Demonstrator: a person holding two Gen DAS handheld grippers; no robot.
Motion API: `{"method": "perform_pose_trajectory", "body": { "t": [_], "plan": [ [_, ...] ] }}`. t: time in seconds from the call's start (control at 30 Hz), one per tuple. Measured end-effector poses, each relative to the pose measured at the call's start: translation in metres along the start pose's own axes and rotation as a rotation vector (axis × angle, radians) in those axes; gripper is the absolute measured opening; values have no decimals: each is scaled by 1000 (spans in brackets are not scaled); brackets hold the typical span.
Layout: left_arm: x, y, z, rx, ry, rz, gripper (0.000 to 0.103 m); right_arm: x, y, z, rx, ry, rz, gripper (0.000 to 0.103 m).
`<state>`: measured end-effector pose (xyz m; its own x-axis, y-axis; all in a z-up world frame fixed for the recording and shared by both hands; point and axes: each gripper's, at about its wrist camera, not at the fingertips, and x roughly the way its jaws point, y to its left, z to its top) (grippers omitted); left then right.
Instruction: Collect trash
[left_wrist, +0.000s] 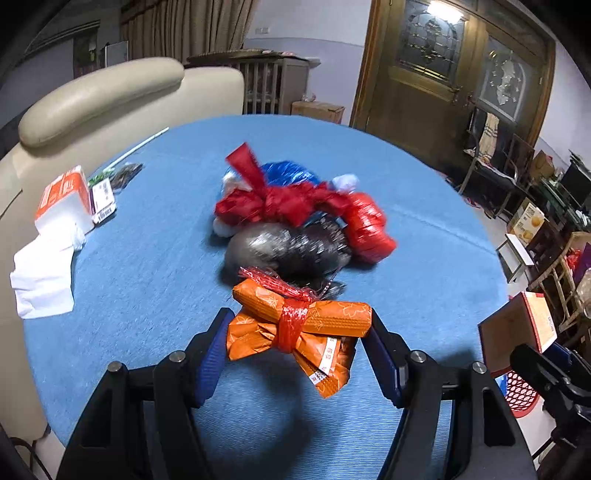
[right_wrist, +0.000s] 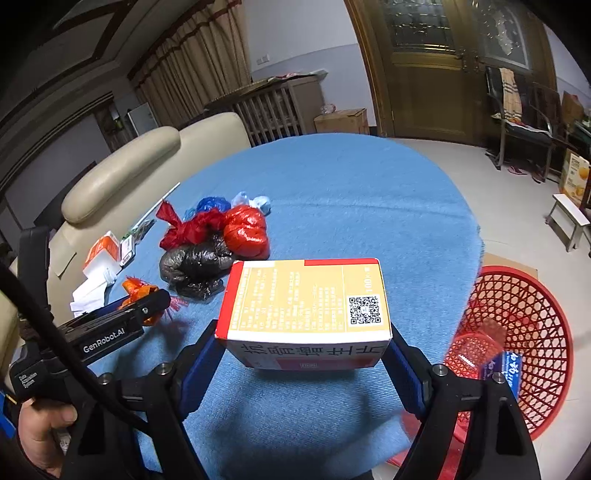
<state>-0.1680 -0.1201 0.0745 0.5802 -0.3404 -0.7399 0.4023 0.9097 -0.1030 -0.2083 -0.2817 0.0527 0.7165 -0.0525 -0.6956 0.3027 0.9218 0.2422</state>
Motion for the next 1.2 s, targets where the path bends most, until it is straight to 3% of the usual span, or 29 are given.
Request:
{"method": "perform_pose_trajectory", "body": {
  "t": [0.57,1.2],
  "plan": [
    [-18,-21,4,35,-39,-12,70,-30,-13,3,30,-59,-2,85],
    [-12,-27,6,46,-36,-7,70,-30,-28,3,69,-61,-7,85]
  ]
}}
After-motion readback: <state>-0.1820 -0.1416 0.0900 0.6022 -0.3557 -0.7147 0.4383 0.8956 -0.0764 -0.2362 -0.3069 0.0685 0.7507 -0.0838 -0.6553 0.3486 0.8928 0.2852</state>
